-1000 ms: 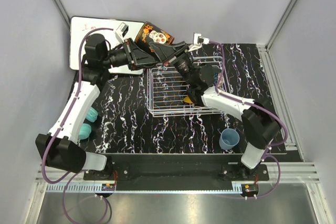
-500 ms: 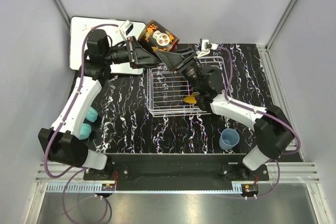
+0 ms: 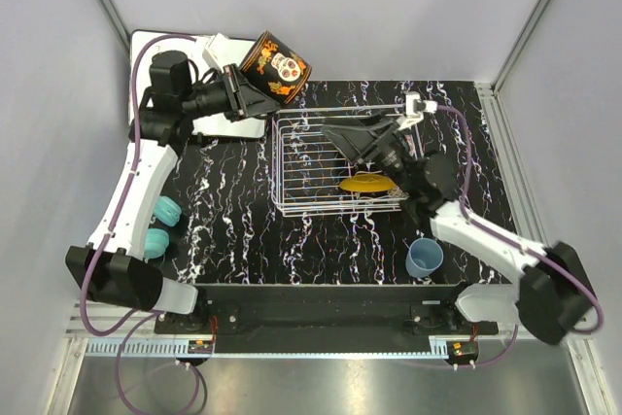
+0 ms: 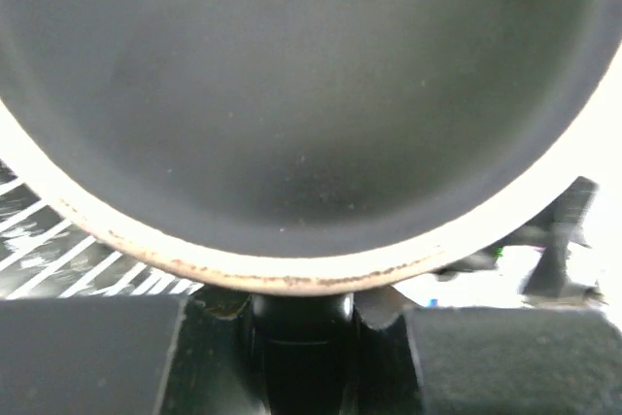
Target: Load the mixed dishes into the dish rack
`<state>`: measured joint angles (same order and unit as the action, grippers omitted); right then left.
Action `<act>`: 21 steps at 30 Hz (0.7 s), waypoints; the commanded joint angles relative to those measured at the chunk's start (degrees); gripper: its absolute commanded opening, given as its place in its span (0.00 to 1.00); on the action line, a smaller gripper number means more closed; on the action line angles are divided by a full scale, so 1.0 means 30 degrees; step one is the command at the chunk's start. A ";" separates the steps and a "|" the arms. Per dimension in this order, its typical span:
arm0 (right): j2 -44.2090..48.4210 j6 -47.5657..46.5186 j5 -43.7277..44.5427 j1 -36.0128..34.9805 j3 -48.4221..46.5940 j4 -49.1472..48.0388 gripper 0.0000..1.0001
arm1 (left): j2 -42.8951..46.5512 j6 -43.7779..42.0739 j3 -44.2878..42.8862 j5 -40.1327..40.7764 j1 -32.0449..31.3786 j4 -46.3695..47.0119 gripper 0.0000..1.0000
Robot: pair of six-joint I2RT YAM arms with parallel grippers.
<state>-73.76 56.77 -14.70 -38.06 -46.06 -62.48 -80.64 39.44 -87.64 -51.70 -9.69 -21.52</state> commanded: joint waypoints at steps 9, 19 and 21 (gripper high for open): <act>1.0278 -0.4654 0.2084 0.0559 0.1878 0.9887 1.00 | 0.1072 -0.6847 0.2053 0.6888 -0.2011 -0.0562 0.00; 1.5588 -0.6326 0.6212 0.0559 0.2462 1.6605 1.00 | -0.1680 -0.8486 0.0736 1.3653 -0.4501 -0.0853 0.00; 1.6175 -0.6502 0.6771 0.0559 0.2522 1.7073 1.00 | -0.2208 -0.9072 0.0590 1.5121 -0.5029 -0.0913 0.00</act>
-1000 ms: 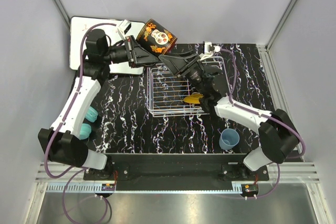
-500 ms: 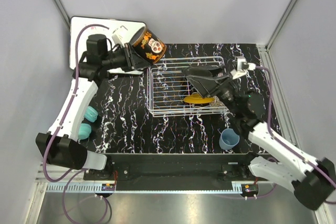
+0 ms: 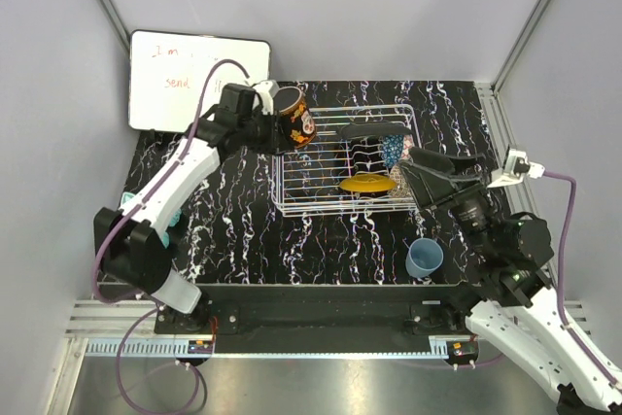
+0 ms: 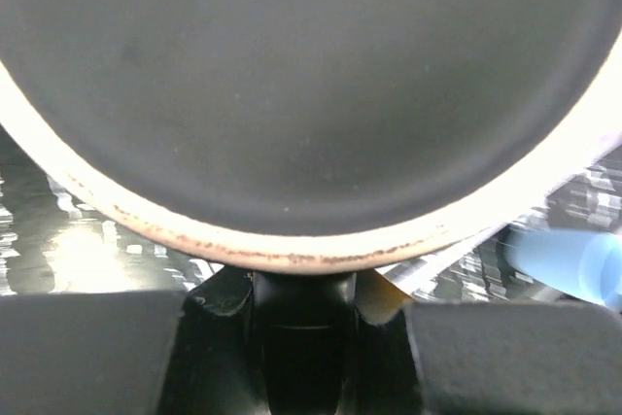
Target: Load the mixed dishes into the dish rack
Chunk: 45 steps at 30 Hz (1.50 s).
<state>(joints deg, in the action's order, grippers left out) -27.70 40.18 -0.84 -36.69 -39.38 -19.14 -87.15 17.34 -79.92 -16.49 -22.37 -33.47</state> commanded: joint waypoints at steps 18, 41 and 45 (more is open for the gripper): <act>0.1529 -0.0123 0.3824 0.0100 0.1348 0.4150 1.00 | -0.4050 -0.2295 -0.3477 0.4589 -0.1713 0.3920 0.00; 0.1910 -0.1060 0.5407 0.0100 0.1114 0.7110 1.00 | -0.7775 -0.2528 -0.4065 0.4559 -0.2153 0.4917 0.00; 0.1735 -0.1411 0.5670 0.0071 0.0763 0.7316 1.00 | -0.7542 -0.3085 -0.2575 0.4998 -0.2153 0.5414 0.00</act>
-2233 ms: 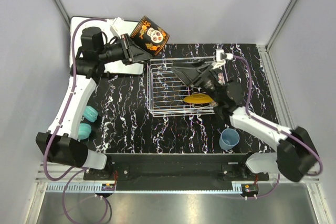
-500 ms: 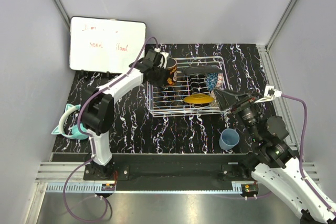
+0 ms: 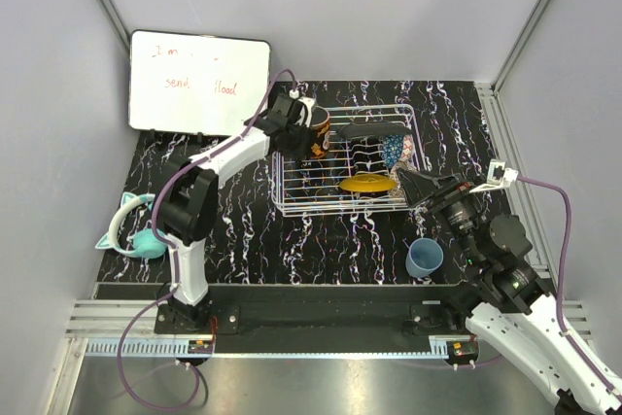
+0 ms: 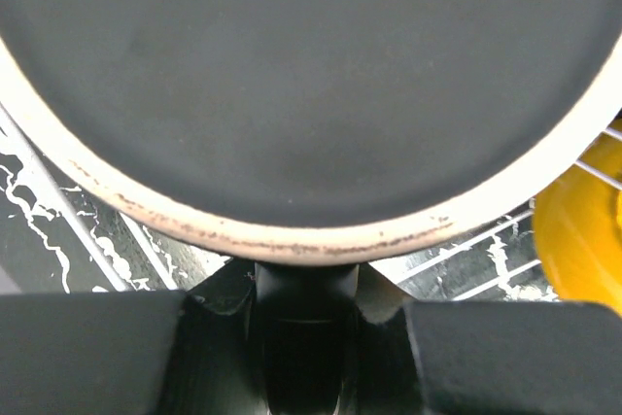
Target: Load the mixed dishes into the dish rack
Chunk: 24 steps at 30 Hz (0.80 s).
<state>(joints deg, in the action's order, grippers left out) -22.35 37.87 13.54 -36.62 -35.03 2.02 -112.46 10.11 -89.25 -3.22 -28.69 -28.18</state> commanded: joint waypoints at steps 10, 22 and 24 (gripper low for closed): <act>0.0183 -0.0552 0.1170 0.0078 -0.1127 0.0878 1.00 | 0.0984 -0.1084 0.2123 0.0664 -0.0545 0.3741 0.00; 0.0155 -0.0171 0.0907 0.0078 -0.1245 0.1406 1.00 | 0.1540 -0.0851 0.3296 0.0752 -0.0809 0.2862 0.68; 0.0184 -0.0171 0.0761 0.0078 -0.1274 0.1494 1.00 | 0.1599 -0.0704 0.3121 0.0811 -0.0867 0.2862 0.72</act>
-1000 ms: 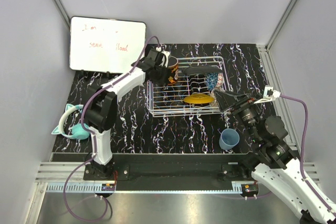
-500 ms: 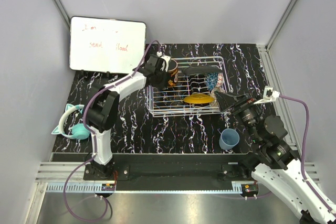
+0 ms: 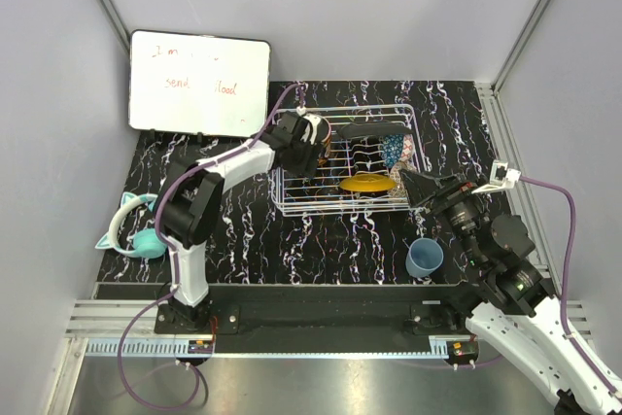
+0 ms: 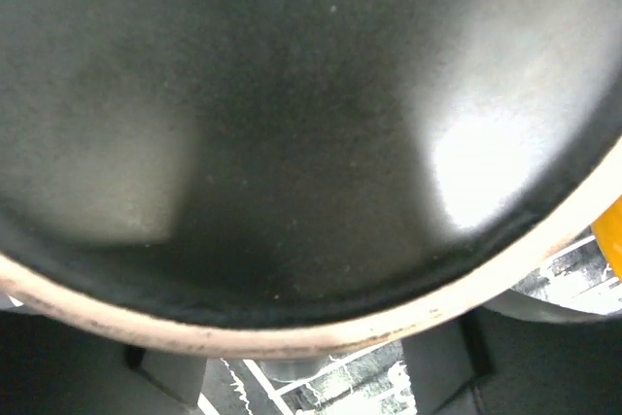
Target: Load the mixed dishes into the dish rack
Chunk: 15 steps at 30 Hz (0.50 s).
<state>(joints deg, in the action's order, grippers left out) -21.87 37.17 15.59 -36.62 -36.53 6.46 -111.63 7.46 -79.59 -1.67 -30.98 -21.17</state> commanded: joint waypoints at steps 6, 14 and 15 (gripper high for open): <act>-0.1435 -0.0378 -0.0803 0.0078 -0.1677 0.2904 1.00 | 0.2229 0.0528 -0.1592 0.0381 -0.0132 -0.0617 0.89; -0.7085 -0.1309 -0.1509 0.0078 -0.6389 0.9642 1.00 | 0.4865 0.1438 -0.2884 -0.0673 -0.0132 -0.3108 0.99; -0.8923 -0.1489 -0.1246 0.0049 -0.7092 1.1829 1.00 | 0.5187 0.1409 -0.2854 -0.0760 -0.0132 -0.3197 0.99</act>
<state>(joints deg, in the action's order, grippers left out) -37.39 36.73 12.29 -36.62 -48.47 25.23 -102.87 10.57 -84.86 -2.66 -31.75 -28.18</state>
